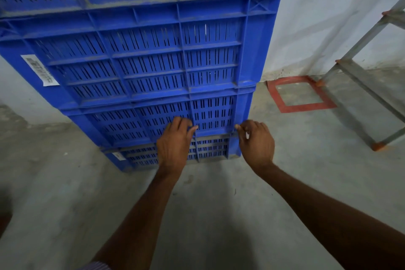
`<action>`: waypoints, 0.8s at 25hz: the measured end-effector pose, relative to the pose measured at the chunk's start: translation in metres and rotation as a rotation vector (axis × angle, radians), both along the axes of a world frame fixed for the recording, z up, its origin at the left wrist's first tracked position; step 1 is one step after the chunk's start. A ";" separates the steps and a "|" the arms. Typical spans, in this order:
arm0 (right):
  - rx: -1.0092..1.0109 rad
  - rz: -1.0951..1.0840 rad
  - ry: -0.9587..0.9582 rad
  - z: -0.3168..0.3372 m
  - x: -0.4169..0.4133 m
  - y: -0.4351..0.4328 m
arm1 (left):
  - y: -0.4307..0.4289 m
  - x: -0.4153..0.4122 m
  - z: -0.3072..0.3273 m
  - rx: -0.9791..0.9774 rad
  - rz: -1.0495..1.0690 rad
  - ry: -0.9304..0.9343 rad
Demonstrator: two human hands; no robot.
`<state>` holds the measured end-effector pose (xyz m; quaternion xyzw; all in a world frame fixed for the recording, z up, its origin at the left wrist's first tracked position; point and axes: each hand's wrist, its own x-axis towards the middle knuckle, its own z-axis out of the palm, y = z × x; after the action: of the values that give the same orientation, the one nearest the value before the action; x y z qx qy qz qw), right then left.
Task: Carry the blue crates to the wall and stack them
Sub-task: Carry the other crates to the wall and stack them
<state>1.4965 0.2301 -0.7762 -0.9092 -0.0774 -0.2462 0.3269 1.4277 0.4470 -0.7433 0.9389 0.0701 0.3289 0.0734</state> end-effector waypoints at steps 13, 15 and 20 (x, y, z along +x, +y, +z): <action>0.578 -0.192 0.533 -0.031 0.044 0.018 | -0.009 0.025 -0.056 0.135 0.042 0.215; 0.609 -0.254 0.683 -0.030 0.049 0.018 | -0.010 0.028 -0.061 0.121 0.063 0.232; 1.205 -0.168 0.986 -0.011 0.050 0.016 | -0.009 0.027 -0.065 0.081 0.012 0.188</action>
<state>1.5470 0.2461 -0.7874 -0.5821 0.2926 0.1624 0.7411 1.4549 0.4382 -0.8080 0.9674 0.0688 0.2424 0.0265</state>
